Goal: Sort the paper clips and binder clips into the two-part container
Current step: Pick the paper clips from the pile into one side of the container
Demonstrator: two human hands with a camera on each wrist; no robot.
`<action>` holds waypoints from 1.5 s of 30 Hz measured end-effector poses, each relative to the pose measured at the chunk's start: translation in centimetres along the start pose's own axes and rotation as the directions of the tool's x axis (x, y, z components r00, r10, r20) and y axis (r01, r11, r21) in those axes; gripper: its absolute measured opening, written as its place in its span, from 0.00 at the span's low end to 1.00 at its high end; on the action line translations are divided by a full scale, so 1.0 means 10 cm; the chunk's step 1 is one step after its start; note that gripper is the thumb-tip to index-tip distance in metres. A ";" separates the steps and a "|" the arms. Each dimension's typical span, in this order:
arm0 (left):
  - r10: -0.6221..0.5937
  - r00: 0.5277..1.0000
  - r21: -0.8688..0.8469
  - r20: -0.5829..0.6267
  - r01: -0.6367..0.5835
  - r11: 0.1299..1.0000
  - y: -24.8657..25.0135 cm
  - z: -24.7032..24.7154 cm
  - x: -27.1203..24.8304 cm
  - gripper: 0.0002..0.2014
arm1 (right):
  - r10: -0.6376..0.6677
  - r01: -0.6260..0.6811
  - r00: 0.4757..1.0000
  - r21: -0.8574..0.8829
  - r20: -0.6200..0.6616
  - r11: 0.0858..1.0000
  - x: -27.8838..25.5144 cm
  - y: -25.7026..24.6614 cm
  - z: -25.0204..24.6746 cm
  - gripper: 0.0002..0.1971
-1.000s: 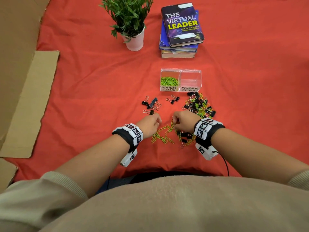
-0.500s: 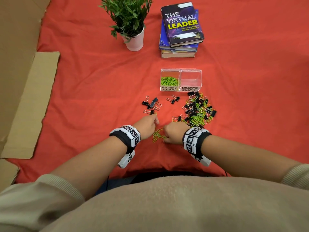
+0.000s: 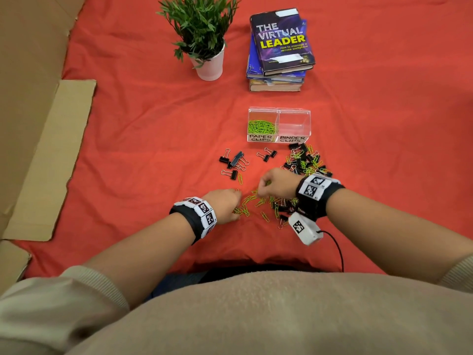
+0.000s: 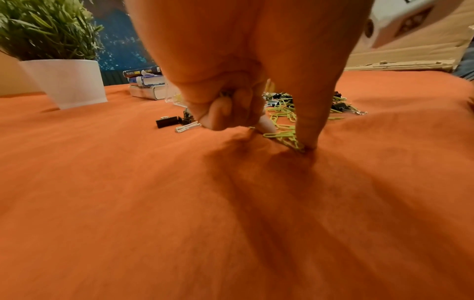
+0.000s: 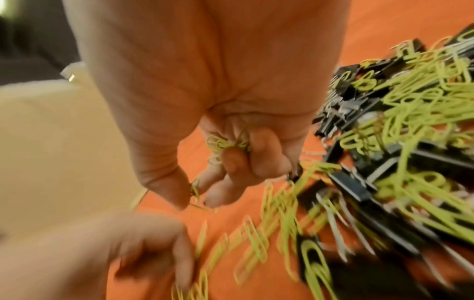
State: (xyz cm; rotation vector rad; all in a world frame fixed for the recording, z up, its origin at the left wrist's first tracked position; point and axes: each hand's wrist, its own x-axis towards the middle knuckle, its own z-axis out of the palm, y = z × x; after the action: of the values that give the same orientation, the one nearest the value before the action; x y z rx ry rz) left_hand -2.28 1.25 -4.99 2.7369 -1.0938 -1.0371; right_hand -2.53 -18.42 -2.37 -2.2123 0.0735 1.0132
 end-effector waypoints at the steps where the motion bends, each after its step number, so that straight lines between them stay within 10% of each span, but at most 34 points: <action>1: -0.001 1.000 -0.013 0.006 0.001 1.000 0.00 0.01 0.00 0.16 | 0.009 -0.009 1.000 0.054 -0.012 0.998 0.01 -0.01 -0.10 0.05; 8: 0.002 1.000 -0.097 0.005 -0.001 0.995 -0.03 0.08 -0.03 0.10 | 0.041 0.071 0.955 0.360 -0.295 0.930 0.21 -0.24 -0.84 0.06; 13: -0.001 0.999 -0.255 -0.054 -0.013 0.967 -0.08 0.02 -0.04 0.06 | 0.031 -0.065 0.847 -0.046 -0.531 0.997 0.62 -0.47 -1.09 0.06; 18: -0.036 0.992 -0.347 -0.121 -0.009 0.938 -0.09 -0.25 0.03 0.05 | -0.064 -0.079 0.871 -0.269 -0.486 0.960 0.83 -0.47 -0.99 0.12; 26: -0.118 0.950 -0.360 -0.289 0.006 0.933 0.04 -0.96 0.49 0.08 | -0.158 0.096 0.803 -0.137 -0.575 0.986 0.26 -0.15 -0.82 0.10; 31: -0.149 0.942 -0.232 -0.299 0.079 0.969 0.12 -1.40 1.00 0.11 | -0.220 0.125 0.935 -0.322 -0.278 0.938 -0.08 0.21 -0.29 0.10; 36: -0.176 0.951 -0.146 -0.252 0.143 0.979 0.08 -1.48 1.24 0.12 | -0.249 0.160 0.948 -0.380 -0.199 0.911 -0.13 0.36 0.01 0.16; 45: 0.065 0.928 -0.064 -0.368 -0.094 0.993 -0.01 -1.08 0.62 0.11 | -0.223 0.086 0.938 -0.446 -0.264 0.891 -0.08 0.38 -0.07 0.15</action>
State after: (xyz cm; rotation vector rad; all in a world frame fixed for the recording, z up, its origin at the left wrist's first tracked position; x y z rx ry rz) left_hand 7.46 -4.86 -0.14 2.6454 -1.0626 -0.5155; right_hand -3.88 -21.92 -3.67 -2.7170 -0.2073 0.6245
